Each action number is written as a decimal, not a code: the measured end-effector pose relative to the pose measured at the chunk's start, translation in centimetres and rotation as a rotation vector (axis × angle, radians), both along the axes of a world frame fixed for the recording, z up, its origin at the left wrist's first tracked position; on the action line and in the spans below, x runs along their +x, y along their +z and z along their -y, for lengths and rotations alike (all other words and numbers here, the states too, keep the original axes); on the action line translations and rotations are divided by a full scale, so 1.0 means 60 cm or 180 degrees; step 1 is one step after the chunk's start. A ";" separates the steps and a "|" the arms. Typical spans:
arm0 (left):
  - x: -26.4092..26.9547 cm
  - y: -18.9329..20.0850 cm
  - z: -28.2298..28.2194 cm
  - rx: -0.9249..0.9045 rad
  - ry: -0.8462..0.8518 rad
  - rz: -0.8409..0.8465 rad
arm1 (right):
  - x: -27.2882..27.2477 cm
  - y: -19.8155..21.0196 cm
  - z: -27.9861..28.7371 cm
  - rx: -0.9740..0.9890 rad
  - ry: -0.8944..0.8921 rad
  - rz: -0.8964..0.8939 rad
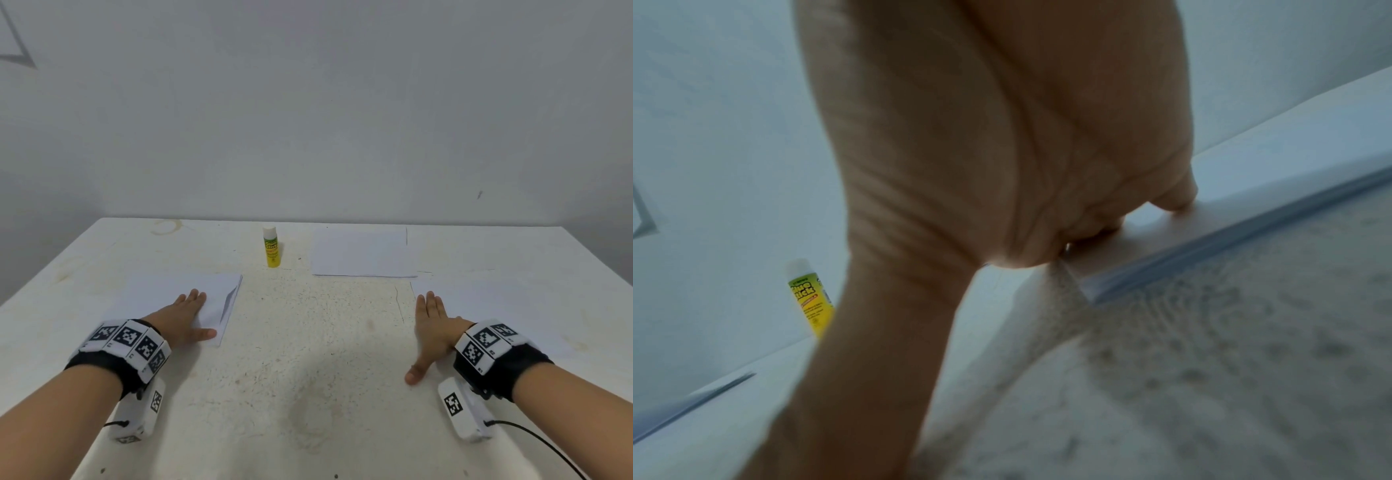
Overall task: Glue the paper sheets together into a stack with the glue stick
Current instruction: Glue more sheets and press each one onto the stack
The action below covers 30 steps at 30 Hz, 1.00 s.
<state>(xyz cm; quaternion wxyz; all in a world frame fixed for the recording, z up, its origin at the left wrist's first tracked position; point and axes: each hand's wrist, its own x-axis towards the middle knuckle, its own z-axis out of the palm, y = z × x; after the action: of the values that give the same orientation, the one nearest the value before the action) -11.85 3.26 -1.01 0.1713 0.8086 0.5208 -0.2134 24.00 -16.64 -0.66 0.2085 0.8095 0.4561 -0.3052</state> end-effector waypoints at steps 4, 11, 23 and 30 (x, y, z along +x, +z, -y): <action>0.002 0.005 0.000 0.0070 0.0108 0.0230 | 0.001 0.000 0.001 0.0008 -0.0006 0.0007; -0.018 0.003 -0.017 0.0613 0.0431 0.1080 | 0.000 0.003 0.000 -0.0036 0.0046 0.0002; 0.042 0.083 0.045 0.2063 -0.0171 0.1286 | 0.001 -0.005 -0.001 0.0037 0.0028 0.0116; 0.211 0.063 0.181 0.1076 -0.1017 0.1020 | -0.001 -0.001 0.000 0.0076 0.0053 0.0130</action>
<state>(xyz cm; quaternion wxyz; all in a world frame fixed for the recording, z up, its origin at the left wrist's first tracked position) 0.83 -7.58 2.77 0.0783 0.9210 0.3812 -0.0171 23.95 -16.61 -0.74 0.2106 0.8142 0.4621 -0.2813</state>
